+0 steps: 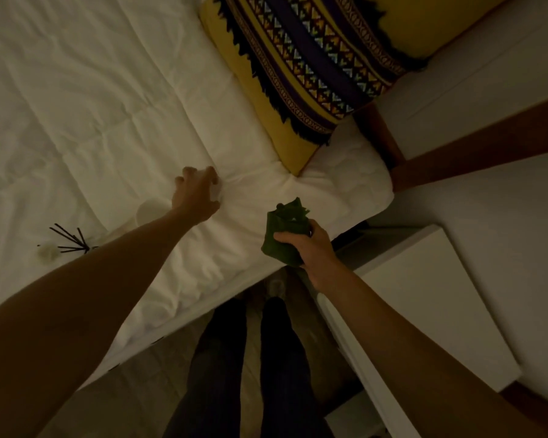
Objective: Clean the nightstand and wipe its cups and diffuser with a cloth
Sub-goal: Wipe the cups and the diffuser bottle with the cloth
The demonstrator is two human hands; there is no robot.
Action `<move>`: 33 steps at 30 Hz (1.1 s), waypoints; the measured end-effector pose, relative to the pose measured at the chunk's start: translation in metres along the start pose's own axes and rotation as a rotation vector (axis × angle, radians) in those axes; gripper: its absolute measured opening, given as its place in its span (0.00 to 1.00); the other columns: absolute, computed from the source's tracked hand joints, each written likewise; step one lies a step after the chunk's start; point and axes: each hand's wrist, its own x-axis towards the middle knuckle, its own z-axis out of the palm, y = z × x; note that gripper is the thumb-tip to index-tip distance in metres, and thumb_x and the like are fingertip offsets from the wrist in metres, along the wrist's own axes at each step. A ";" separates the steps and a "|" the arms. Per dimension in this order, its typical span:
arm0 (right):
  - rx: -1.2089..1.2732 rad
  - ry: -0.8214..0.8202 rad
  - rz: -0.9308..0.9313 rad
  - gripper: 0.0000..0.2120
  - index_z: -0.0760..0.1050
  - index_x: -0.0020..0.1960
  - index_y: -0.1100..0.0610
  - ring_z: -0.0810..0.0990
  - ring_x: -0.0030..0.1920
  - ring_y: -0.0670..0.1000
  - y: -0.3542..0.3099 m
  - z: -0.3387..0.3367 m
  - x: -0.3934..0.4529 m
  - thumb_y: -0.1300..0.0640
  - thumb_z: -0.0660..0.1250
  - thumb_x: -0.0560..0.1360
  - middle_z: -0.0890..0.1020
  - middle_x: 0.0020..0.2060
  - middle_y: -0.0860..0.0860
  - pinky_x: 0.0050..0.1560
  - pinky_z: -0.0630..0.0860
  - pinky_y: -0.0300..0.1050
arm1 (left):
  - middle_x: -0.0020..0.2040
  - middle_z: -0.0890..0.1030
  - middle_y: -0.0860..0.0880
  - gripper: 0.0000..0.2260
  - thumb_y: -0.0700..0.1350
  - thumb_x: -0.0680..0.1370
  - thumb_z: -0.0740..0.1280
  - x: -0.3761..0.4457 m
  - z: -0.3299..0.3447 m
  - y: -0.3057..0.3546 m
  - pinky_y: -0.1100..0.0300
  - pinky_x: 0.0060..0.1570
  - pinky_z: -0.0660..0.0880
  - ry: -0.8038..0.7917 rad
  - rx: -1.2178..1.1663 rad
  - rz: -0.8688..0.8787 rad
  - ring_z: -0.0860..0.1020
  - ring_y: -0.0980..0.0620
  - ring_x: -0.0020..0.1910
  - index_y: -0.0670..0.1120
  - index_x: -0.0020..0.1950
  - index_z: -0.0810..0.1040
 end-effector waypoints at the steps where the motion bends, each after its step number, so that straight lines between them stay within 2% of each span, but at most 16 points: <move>1: -0.011 -0.002 -0.008 0.31 0.77 0.58 0.48 0.83 0.56 0.55 -0.001 -0.003 -0.001 0.52 0.83 0.57 0.83 0.57 0.53 0.60 0.80 0.56 | 0.66 0.68 0.38 0.29 0.44 0.66 0.80 -0.002 -0.001 0.000 0.41 0.57 0.75 0.011 -0.029 -0.009 0.69 0.33 0.63 0.46 0.62 0.69; 4: 0.006 0.004 -0.059 0.34 0.78 0.58 0.44 0.82 0.57 0.53 -0.015 -0.011 -0.011 0.46 0.83 0.54 0.83 0.57 0.50 0.61 0.80 0.55 | 0.62 0.71 0.39 0.40 0.46 0.60 0.84 -0.016 -0.014 0.008 0.42 0.56 0.75 0.062 -0.159 -0.029 0.72 0.36 0.60 0.43 0.65 0.66; 8: 0.108 -0.020 -0.195 0.33 0.79 0.62 0.46 0.83 0.57 0.54 -0.061 -0.010 -0.040 0.49 0.82 0.57 0.85 0.56 0.50 0.62 0.79 0.58 | 0.61 0.74 0.43 0.44 0.45 0.59 0.84 -0.043 -0.059 0.042 0.47 0.56 0.77 0.051 -0.411 0.000 0.76 0.43 0.57 0.42 0.68 0.64; 11: 0.122 -0.066 -0.354 0.28 0.79 0.60 0.43 0.84 0.56 0.53 -0.110 0.000 -0.075 0.54 0.81 0.61 0.85 0.56 0.48 0.57 0.82 0.56 | 0.60 0.75 0.47 0.43 0.45 0.61 0.84 -0.068 -0.111 0.075 0.58 0.49 0.76 0.030 -0.544 0.084 0.76 0.48 0.56 0.45 0.70 0.64; 14: 0.054 -0.065 -0.536 0.24 0.79 0.56 0.43 0.84 0.55 0.51 -0.164 0.013 -0.117 0.53 0.81 0.62 0.85 0.54 0.47 0.54 0.83 0.52 | 0.60 0.74 0.49 0.39 0.45 0.63 0.83 -0.094 -0.177 0.110 0.57 0.50 0.77 0.049 -0.659 0.173 0.76 0.50 0.55 0.48 0.69 0.66; 16: -0.016 -0.014 -0.694 0.22 0.77 0.55 0.42 0.82 0.54 0.47 -0.201 0.021 -0.157 0.54 0.81 0.66 0.83 0.54 0.44 0.51 0.82 0.45 | 0.59 0.74 0.51 0.37 0.47 0.64 0.82 -0.117 -0.230 0.134 0.58 0.50 0.77 0.108 -0.715 0.258 0.76 0.53 0.55 0.49 0.68 0.68; 18: -0.096 0.064 -0.856 0.18 0.75 0.52 0.42 0.81 0.50 0.40 -0.230 0.026 -0.187 0.54 0.79 0.69 0.81 0.50 0.38 0.44 0.81 0.37 | 0.59 0.74 0.52 0.35 0.48 0.65 0.82 -0.133 -0.269 0.152 0.61 0.48 0.76 0.148 -0.765 0.311 0.76 0.55 0.55 0.50 0.67 0.69; 21: -0.187 0.156 -1.117 0.17 0.72 0.52 0.51 0.81 0.47 0.43 -0.270 0.033 -0.243 0.53 0.78 0.71 0.81 0.47 0.41 0.47 0.83 0.47 | 0.58 0.75 0.54 0.35 0.49 0.64 0.83 -0.164 -0.329 0.181 0.66 0.43 0.78 0.195 -0.866 0.400 0.77 0.56 0.55 0.53 0.65 0.68; 22: -0.196 0.186 -1.216 0.18 0.72 0.53 0.49 0.81 0.48 0.42 -0.284 0.038 -0.265 0.53 0.79 0.71 0.81 0.48 0.41 0.48 0.82 0.46 | 0.58 0.76 0.54 0.35 0.49 0.64 0.83 -0.175 -0.349 0.191 0.66 0.41 0.79 0.218 -0.901 0.442 0.77 0.56 0.55 0.53 0.65 0.68; 25: -0.212 0.228 -1.473 0.23 0.73 0.60 0.42 0.79 0.54 0.33 -0.319 0.051 -0.325 0.51 0.79 0.70 0.79 0.53 0.29 0.49 0.77 0.29 | 0.58 0.78 0.53 0.36 0.48 0.62 0.83 -0.207 -0.402 0.218 0.64 0.42 0.81 0.281 -1.056 0.549 0.79 0.54 0.56 0.51 0.66 0.72; 27: -0.223 0.217 -1.582 0.26 0.71 0.67 0.40 0.77 0.58 0.31 -0.336 0.061 -0.361 0.49 0.77 0.72 0.77 0.56 0.26 0.53 0.74 0.26 | 0.56 0.82 0.52 0.32 0.48 0.63 0.83 -0.226 -0.431 0.233 0.63 0.41 0.80 0.295 -1.186 0.638 0.82 0.52 0.54 0.52 0.64 0.76; 29: -0.240 0.194 -1.640 0.25 0.70 0.70 0.40 0.75 0.60 0.30 -0.347 0.072 -0.390 0.46 0.73 0.75 0.77 0.60 0.29 0.55 0.72 0.25 | 0.55 0.84 0.52 0.29 0.50 0.63 0.82 -0.246 -0.457 0.245 0.61 0.43 0.80 0.288 -1.242 0.738 0.83 0.51 0.54 0.53 0.63 0.78; 31: -0.254 0.208 -1.696 0.23 0.70 0.72 0.42 0.73 0.62 0.29 -0.353 0.083 -0.413 0.43 0.68 0.78 0.77 0.64 0.36 0.57 0.70 0.24 | 0.59 0.83 0.49 0.33 0.54 0.64 0.80 -0.265 -0.477 0.257 0.55 0.49 0.81 0.281 -1.275 0.806 0.82 0.49 0.58 0.51 0.67 0.76; 33: -0.211 0.240 -1.740 0.25 0.69 0.74 0.47 0.72 0.67 0.34 -0.357 0.094 -0.434 0.43 0.64 0.79 0.75 0.69 0.42 0.63 0.72 0.31 | 0.62 0.82 0.48 0.34 0.55 0.64 0.80 -0.280 -0.495 0.268 0.50 0.56 0.80 0.282 -1.312 0.840 0.81 0.48 0.60 0.50 0.68 0.75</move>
